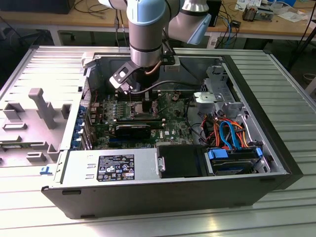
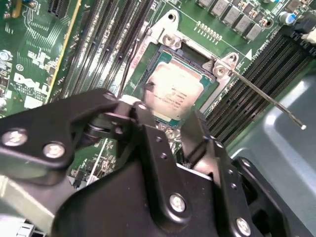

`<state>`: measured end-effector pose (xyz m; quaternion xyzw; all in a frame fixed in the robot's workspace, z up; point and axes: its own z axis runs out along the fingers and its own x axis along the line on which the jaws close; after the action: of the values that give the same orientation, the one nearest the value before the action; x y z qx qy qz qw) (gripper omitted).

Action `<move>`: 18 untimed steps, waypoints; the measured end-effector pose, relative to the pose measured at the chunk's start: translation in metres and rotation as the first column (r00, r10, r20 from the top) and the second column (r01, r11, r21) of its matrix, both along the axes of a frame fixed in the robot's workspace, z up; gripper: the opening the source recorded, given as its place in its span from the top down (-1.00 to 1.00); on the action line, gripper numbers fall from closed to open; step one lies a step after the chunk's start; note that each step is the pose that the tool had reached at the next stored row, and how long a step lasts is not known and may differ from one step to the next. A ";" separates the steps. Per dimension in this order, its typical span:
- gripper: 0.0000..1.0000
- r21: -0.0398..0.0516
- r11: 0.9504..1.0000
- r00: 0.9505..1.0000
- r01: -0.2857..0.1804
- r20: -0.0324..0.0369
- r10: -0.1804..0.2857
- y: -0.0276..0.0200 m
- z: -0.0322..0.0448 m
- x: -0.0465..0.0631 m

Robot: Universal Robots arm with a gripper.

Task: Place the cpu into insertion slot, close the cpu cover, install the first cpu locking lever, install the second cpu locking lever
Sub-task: 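Place the cpu into insertion slot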

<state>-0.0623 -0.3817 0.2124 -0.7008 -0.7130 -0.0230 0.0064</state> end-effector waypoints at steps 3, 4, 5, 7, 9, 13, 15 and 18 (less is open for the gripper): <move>0.36 0.000 1.000 1.000 0.000 0.001 0.000 0.0000 0.0000 -0.006; 0.59 0.000 1.000 1.000 0.000 0.002 0.000 -0.0002 0.0000 -0.009; 0.72 0.000 1.000 1.000 0.000 0.003 0.000 -0.0016 0.0000 -0.012; 0.72 0.000 1.000 1.000 0.000 0.003 0.000 -0.0048 0.0000 -0.014; 0.79 -0.002 1.000 1.000 -0.001 0.003 0.001 -0.0093 0.0000 -0.014; 0.79 -0.003 1.000 1.000 -0.002 0.003 0.002 -0.0110 -0.0007 -0.014; 0.79 -0.003 1.000 1.000 -0.002 0.003 0.002 -0.0111 -0.0020 -0.014; 0.79 -0.003 1.000 1.000 -0.002 0.003 0.002 -0.0114 -0.0036 -0.015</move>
<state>-0.0770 -0.3931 0.2088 -0.7001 -0.7136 -0.0231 0.0041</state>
